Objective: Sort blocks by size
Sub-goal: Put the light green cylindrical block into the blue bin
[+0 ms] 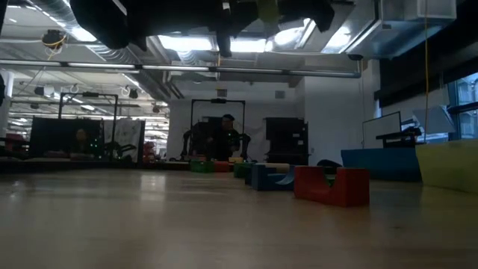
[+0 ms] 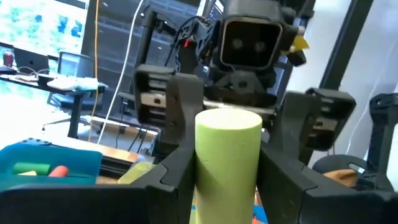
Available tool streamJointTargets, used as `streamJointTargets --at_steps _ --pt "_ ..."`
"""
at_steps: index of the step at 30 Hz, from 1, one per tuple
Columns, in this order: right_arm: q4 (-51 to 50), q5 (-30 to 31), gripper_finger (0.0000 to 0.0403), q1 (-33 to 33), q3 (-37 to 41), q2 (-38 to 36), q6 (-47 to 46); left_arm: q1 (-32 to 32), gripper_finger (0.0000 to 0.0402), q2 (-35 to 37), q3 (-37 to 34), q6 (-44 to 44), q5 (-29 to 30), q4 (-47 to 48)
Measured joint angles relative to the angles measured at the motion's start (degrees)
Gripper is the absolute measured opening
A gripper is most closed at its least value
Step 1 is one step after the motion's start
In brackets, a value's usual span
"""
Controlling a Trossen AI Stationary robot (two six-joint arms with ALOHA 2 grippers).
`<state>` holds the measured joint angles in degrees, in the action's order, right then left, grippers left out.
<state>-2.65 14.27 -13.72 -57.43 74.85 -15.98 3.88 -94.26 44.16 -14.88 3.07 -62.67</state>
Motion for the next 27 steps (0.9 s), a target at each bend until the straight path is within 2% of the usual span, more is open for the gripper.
streamJointTargets --at_steps 6,16,27 --pt "0.8 4.6 0.0241 0.0 0.0 0.0 1.1 0.3 0.0129 0.0 0.0 0.1 0.2 -1.7" --pt "3.5 4.2 0.0241 0.8 0.0 0.2 3.0 0.7 0.0129 -0.1 1.1 1.6 0.2 -4.8" --pt "7.1 2.6 0.0233 1.7 0.0 4.2 6.4 1.9 0.0129 -1.4 5.3 4.6 0.2 1.9"
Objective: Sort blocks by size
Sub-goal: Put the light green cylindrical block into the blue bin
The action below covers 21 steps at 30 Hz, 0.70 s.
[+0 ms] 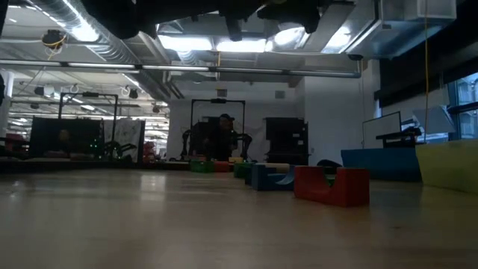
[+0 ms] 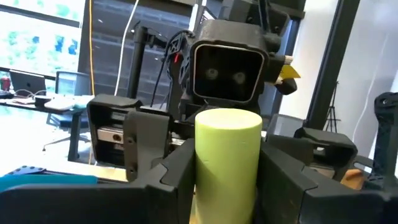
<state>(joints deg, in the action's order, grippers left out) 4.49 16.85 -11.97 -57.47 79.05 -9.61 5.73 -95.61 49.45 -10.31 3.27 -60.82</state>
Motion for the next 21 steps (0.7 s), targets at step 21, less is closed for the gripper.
streamJointTargets --at_steps 21 --pt "-2.8 0.2 0.0124 0.0 0.2 0.1 2.7 -0.7 0.0147 0.2 0.1 8.7 -0.1 7.3"
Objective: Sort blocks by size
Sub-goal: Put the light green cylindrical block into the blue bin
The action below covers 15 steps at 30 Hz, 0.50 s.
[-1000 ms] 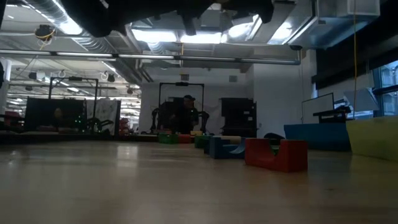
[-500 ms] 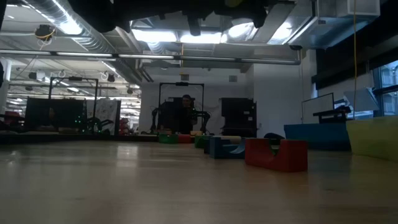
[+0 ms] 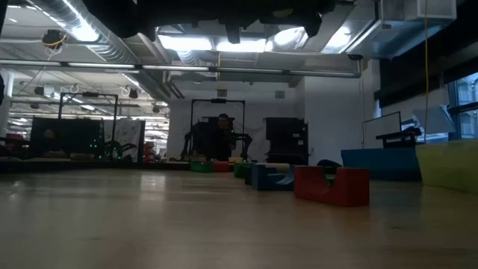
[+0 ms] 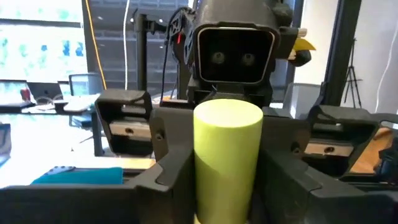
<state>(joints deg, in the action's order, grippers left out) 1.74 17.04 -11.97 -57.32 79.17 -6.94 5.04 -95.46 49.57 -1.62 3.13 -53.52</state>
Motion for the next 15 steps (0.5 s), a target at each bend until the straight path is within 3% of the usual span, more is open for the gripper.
streamJointTargets --at_steps 8,15 --pt "-4.7 6.1 0.0124 0.3 0.0 -0.1 -0.1 -1.8 0.0214 -0.1 0.0 -2.7 -0.1 2.9" --pt "-13.1 12.6 0.0124 4.8 -0.3 -1.3 0.0 -5.0 0.0230 -0.2 -0.3 -2.9 0.3 6.3"
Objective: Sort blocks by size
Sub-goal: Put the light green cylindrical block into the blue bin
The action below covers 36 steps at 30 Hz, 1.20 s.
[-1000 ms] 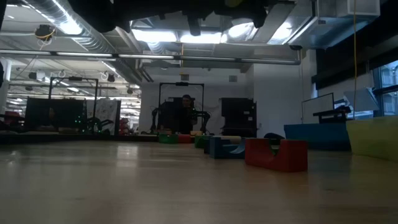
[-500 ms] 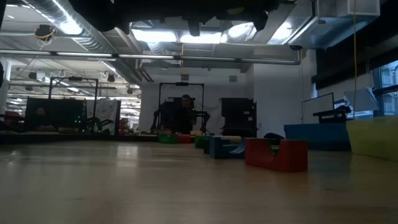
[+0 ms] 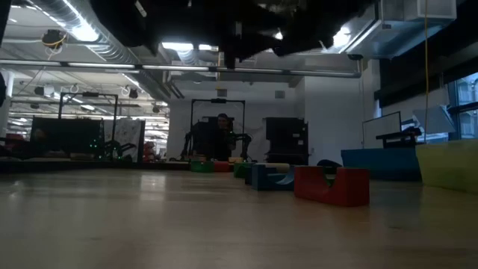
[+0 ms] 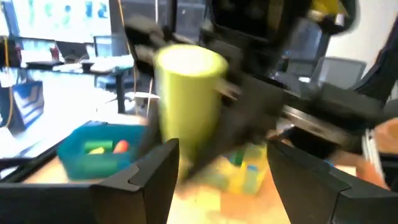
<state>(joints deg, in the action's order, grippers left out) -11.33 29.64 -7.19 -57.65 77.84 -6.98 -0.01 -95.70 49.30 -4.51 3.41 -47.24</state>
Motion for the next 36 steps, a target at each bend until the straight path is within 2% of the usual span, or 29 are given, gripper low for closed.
streamJointTargets --at_steps 8,12,17,23,28,36 --pt "-16.2 9.3 0.0124 11.5 0.0 -0.6 0.1 -5.5 0.0229 0.0 0.0 -1.0 -0.2 13.0" --pt "-25.5 10.2 0.0124 20.3 0.1 -0.6 -0.4 -8.0 0.0227 0.0 0.0 -2.7 -0.2 19.5" --pt "-33.2 6.3 0.0124 31.7 0.1 -0.6 -2.1 -10.9 0.0226 0.0 0.0 -3.0 -0.2 24.8" --pt "-35.8 -4.3 0.0124 42.3 0.1 -0.4 -2.2 -14.3 0.0225 0.0 0.1 -3.0 -0.2 27.5" --pt "-35.9 -8.4 0.0124 46.9 0.1 -0.4 -2.2 -17.8 0.0225 0.0 0.1 -3.0 -0.2 28.7" --pt "-39.0 -11.3 0.0127 49.0 0.1 -0.4 -2.2 -22.0 0.0225 0.0 0.1 -3.0 -0.2 34.7"
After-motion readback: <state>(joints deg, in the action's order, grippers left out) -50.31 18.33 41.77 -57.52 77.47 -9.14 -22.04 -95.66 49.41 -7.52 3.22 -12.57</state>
